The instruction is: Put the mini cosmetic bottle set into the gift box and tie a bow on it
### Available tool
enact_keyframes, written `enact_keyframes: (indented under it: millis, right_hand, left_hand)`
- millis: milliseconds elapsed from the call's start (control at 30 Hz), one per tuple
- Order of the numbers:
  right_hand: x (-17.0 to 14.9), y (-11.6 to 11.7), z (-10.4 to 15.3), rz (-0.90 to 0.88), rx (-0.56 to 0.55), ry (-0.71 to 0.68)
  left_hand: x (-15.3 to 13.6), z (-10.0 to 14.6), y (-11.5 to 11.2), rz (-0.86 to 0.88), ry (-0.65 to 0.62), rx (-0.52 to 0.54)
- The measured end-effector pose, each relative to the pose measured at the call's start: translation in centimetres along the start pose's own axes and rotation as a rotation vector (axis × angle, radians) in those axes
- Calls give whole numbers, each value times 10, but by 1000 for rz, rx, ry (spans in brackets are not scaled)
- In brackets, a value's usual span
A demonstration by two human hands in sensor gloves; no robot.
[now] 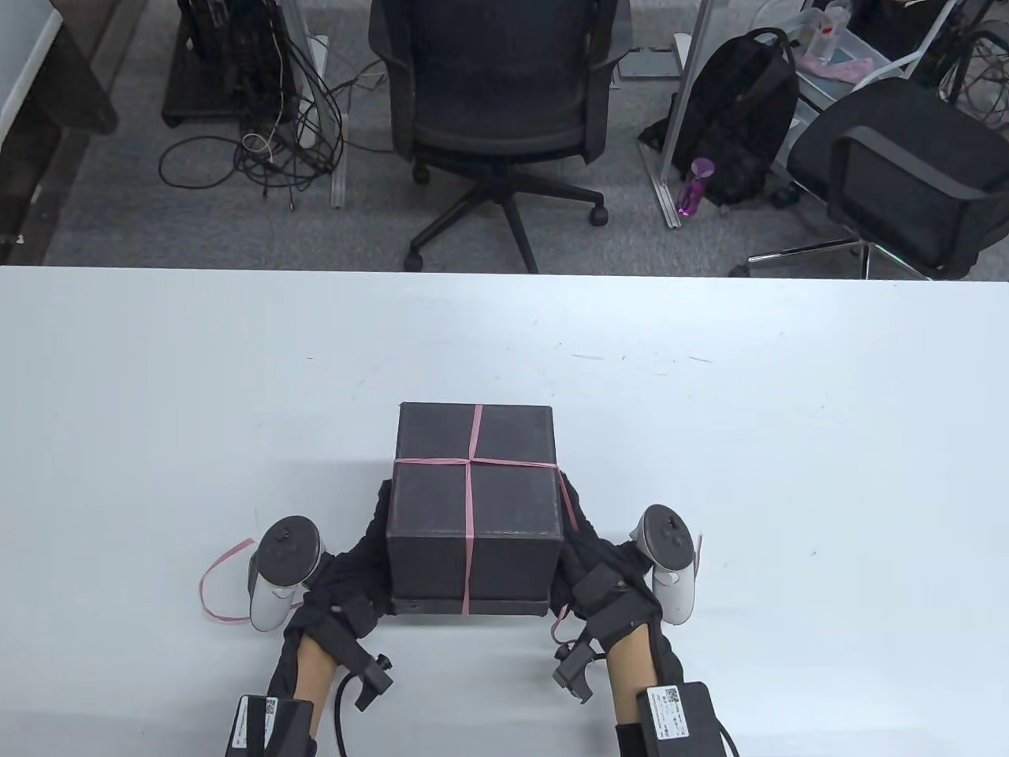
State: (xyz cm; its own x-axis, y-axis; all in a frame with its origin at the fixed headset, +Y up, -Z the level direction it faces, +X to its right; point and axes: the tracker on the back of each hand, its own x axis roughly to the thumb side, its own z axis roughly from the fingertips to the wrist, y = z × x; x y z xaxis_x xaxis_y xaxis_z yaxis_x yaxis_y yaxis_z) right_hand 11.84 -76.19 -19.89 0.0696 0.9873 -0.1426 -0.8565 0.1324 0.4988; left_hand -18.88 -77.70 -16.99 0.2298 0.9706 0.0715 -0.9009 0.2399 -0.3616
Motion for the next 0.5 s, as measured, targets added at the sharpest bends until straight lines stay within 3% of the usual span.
enact_keyframes:
  millis: [133, 300, 500]
  right_hand:
    - [11, 0, 2, -29, 102, -43]
    - [30, 1, 3, 348, 100, -68]
    - [43, 9, 6, 579, -2, -155]
  left_hand:
    - [3, 2, 0, 3, -8, 42]
    - [3, 2, 0, 24, -6, 54]
    - [4, 3, -2, 12, 4, 80]
